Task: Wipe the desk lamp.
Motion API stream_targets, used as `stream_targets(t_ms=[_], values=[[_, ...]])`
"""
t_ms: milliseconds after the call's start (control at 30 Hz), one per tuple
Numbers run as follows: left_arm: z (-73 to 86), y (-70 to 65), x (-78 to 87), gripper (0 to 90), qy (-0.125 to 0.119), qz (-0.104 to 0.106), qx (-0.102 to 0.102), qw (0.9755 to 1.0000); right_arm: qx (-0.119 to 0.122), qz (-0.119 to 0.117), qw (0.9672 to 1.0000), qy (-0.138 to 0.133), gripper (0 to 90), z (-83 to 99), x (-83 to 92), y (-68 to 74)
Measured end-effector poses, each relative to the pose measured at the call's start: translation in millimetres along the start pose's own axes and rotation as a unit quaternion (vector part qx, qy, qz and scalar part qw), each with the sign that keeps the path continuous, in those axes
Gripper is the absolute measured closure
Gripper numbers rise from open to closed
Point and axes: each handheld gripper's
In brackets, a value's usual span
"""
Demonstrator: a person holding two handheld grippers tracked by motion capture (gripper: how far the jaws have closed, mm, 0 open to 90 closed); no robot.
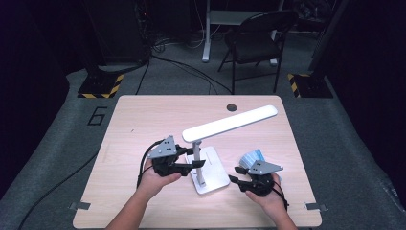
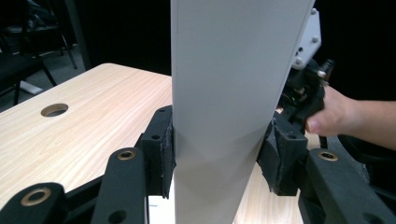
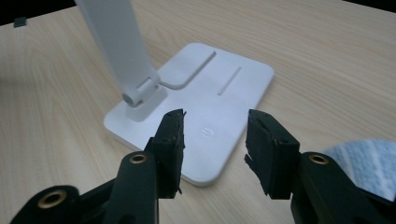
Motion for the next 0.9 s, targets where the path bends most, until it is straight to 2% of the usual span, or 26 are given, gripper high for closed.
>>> stream_targets(t_ms=[200,267,467,633,733,767,867,900], values=[[0.8,2.1,-4.3,49.7,0.001,0.009,0.006,0.9999,0.007,-0.020,0.9998,0.003,58.1,-3.4,-14.1,14.9],[1.6,2.8,-5.5,48.7,0.005,0.012,0.011,0.9999,0.012,-0.027,0.9995,0.005,57.9,-3.7,-18.4,18.0],[3.0,2.4,-8.1,48.4,0.006,0.013,0.010,0.9998,0.005,-0.040,0.9991,0.010,58.0,-0.5,-28.6,25.4],[3.5,1.8,-6.4,48.6,0.006,0.014,0.009,0.9999,0.013,-0.049,0.9986,0.016,58.8,0.5,-36.8,31.8],[3.0,-0.7,-6.2,50.6,0.007,0.007,0.000,1.0000,0.018,-0.052,0.9984,0.015,59.9,0.2,-42.5,34.1],[2.7,-2.7,-6.0,51.1,0.008,-0.001,-0.006,0.9999,0.015,-0.052,0.9984,0.019,59.9,0.2,-43.1,35.7],[2.8,-6.6,-5.5,52.1,0.008,-0.017,-0.018,0.9997,0.024,-0.056,0.9979,0.022,59.8,1.4,-48.0,40.1],[2.3,-7.5,-5.2,52.2,0.011,-0.017,-0.019,0.9996,0.022,-0.056,0.9979,0.023,59.8,2.1,-49.2,42.1]])
Point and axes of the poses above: each handheld gripper's, and its own axes: x roughly backward along the jaws, z roughly out of its underside, y roughly to its left, and after that the axes turned 9 degrees about -y, right-handed
